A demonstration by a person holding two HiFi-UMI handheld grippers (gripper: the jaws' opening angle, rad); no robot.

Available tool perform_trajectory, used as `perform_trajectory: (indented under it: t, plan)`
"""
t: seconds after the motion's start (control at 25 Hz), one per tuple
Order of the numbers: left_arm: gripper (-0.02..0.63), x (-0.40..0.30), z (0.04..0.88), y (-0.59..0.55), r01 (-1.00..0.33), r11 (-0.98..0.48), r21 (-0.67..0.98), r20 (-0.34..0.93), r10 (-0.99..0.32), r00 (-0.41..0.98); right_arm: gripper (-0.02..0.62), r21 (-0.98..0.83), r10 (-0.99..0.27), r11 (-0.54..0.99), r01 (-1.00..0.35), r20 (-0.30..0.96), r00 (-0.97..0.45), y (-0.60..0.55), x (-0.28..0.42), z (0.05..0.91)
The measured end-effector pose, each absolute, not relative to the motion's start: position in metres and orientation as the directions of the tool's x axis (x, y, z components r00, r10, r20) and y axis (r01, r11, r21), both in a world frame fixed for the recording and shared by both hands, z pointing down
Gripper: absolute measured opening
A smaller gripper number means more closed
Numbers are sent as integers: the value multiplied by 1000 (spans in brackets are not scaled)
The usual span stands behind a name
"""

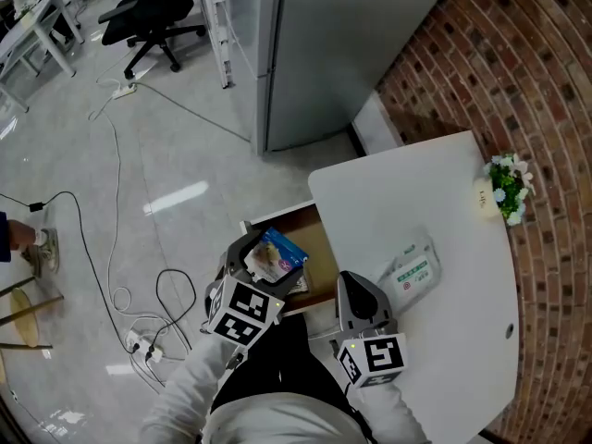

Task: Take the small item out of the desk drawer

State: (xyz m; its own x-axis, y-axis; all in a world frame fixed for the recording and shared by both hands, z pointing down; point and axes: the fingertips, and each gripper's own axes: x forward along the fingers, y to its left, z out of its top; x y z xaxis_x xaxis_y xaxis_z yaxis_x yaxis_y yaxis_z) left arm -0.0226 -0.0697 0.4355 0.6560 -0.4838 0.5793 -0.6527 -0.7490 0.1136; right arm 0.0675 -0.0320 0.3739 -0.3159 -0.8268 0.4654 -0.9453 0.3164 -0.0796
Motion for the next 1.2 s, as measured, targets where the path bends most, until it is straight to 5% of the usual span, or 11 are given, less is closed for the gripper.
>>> perform_trajectory:
  t: [1.2]
  plan:
    - [394,-75,375,-33,-769,-622,148,432,-659,615,26,-128,-843,298,-946,430,-324,2,69,360]
